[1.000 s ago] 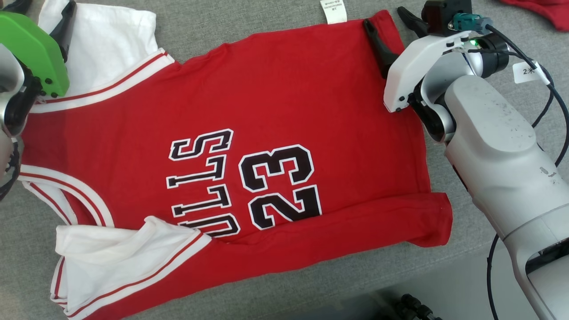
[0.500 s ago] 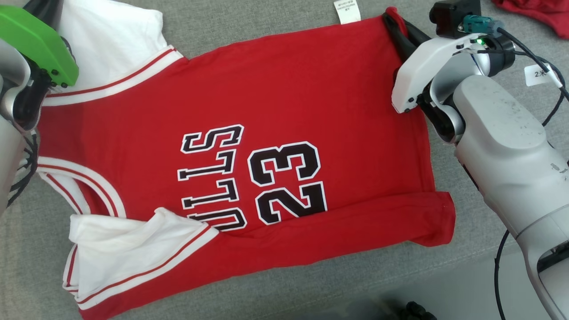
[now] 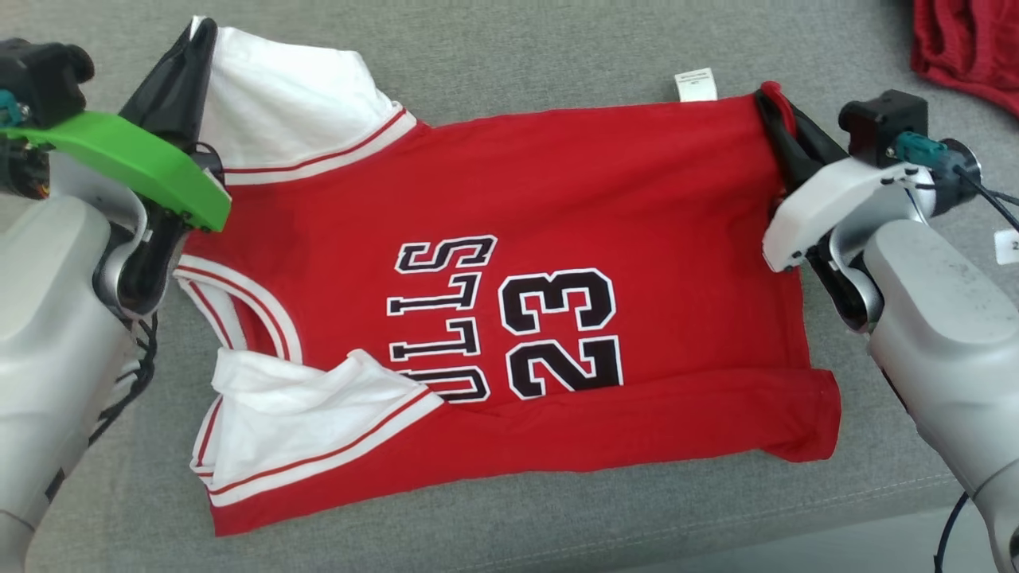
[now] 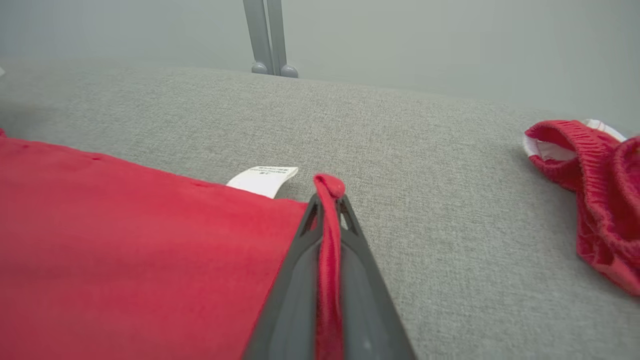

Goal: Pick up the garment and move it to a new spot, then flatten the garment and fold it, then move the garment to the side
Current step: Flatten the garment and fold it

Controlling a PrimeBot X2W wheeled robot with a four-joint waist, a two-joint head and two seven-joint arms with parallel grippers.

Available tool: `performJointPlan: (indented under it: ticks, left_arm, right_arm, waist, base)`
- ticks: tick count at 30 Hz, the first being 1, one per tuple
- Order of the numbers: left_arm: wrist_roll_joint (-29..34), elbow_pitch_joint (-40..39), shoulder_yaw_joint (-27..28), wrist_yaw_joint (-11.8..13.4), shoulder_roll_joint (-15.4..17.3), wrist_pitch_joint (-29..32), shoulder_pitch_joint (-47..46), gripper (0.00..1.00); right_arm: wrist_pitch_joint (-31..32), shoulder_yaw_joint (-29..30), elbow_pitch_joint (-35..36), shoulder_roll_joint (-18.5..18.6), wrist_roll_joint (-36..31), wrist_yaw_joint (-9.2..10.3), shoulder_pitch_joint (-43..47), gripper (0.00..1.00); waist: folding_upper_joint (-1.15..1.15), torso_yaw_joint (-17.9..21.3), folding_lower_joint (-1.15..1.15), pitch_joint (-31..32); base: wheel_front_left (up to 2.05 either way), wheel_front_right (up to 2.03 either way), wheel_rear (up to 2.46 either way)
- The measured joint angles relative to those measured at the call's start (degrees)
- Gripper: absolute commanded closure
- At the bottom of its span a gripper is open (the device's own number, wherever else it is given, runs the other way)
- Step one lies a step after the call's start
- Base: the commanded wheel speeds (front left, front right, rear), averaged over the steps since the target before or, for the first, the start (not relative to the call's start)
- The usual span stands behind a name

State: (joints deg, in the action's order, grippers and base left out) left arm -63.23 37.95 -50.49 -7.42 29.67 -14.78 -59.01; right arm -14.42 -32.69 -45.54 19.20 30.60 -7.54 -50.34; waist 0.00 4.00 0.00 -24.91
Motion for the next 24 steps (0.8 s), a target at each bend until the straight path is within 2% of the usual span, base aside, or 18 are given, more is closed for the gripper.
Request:
performJointPlan:
  ticks: [3,13,18,24]
  left_arm:
    - [2.2,-5.8,4.7,0.4,-0.2,-0.3,4.6,1.00]
    - [11.0,-23.6,17.2,5.9,-3.4,-0.3,28.5,1.00]
    - [13.6,-27.4,21.9,7.5,-5.8,-0.3,38.8,1.00]
    - [16.2,-28.1,24.6,7.6,-9.1,-0.3,46.5,1.00]
  right_arm:
    - [-0.3,2.4,2.9,1.3,-1.8,0.00,3.5,1.00]
    - [-0.6,13.8,15.5,1.4,-8.9,0.01,19.3,1.00]
    - [-0.6,19.2,20.5,-0.7,-11.2,0.01,26.8,1.00]
    - [-0.6,23.0,24.8,-3.0,-12.5,0.01,34.3,1.00]
  waist:
    - [0.00,-1.3,0.00,1.5]
    - [0.00,-4.2,0.00,6.1]
    - [0.00,-4.6,0.00,7.6]
    - [0.00,-4.7,0.00,8.9]
  base:
    - [0.00,0.00,0.00]
    - [0.00,0.00,0.00]
    - [0.00,0.00,0.00]
    - [0.00,0.00,0.00]
